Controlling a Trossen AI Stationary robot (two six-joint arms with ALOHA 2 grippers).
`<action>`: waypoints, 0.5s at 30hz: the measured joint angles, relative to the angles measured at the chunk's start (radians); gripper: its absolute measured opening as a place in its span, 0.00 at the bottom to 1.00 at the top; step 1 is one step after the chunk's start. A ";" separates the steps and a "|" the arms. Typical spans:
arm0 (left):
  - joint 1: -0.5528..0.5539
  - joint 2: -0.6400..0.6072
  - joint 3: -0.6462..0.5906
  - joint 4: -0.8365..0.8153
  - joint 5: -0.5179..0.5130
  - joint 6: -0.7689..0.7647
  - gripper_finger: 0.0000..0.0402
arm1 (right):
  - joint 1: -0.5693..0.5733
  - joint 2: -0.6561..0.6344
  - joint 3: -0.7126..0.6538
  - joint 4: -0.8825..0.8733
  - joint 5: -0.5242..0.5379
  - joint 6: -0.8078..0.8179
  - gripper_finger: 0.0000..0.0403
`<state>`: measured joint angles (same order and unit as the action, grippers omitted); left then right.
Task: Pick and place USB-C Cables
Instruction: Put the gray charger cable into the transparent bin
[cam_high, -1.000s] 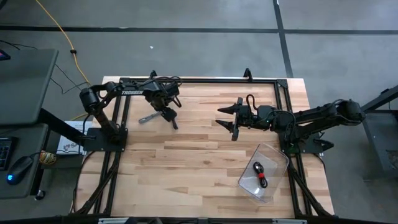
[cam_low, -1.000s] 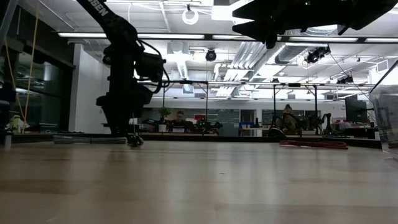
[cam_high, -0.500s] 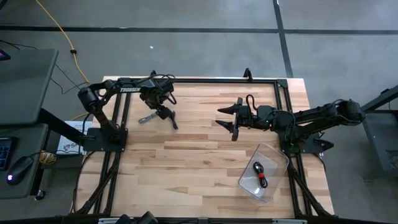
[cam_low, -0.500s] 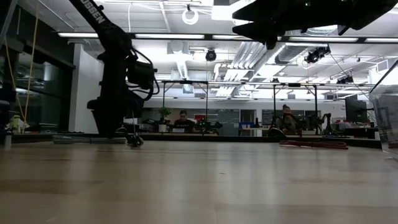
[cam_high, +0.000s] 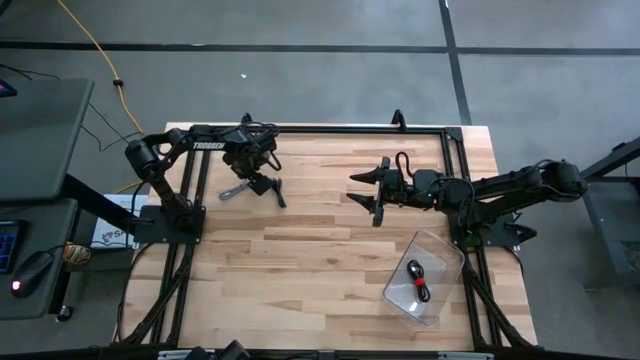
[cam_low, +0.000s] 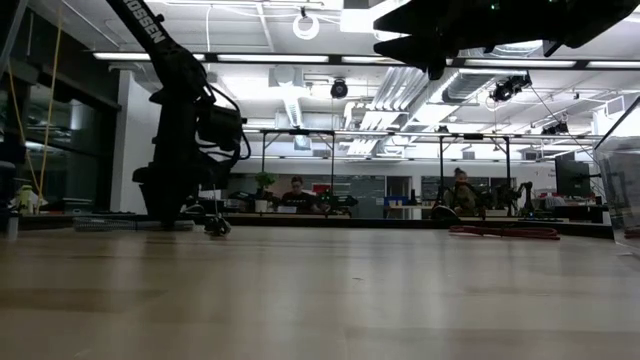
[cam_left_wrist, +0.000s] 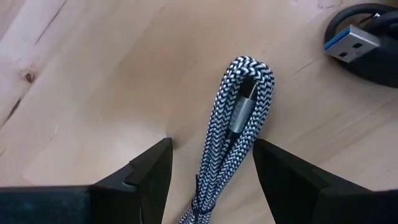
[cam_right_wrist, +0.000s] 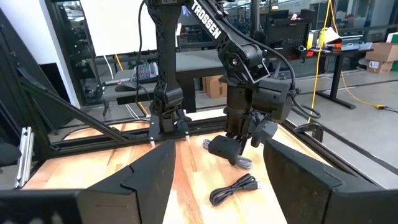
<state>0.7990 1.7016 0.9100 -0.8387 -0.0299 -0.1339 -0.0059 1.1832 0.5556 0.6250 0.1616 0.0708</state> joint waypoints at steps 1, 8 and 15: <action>0.000 0.000 0.000 -0.001 0.000 0.006 0.51 | 0.000 0.000 0.000 0.000 0.000 0.000 0.59; -0.001 0.000 0.000 -0.001 -0.009 0.007 0.51 | 0.000 0.000 0.000 0.000 0.000 0.000 0.59; -0.001 0.000 0.000 -0.001 -0.033 0.006 0.51 | 0.000 0.000 0.000 0.000 0.000 0.000 0.59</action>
<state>0.7982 1.7016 0.9100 -0.8398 -0.0626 -0.1280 -0.0063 1.1832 0.5556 0.6247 0.1618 0.0711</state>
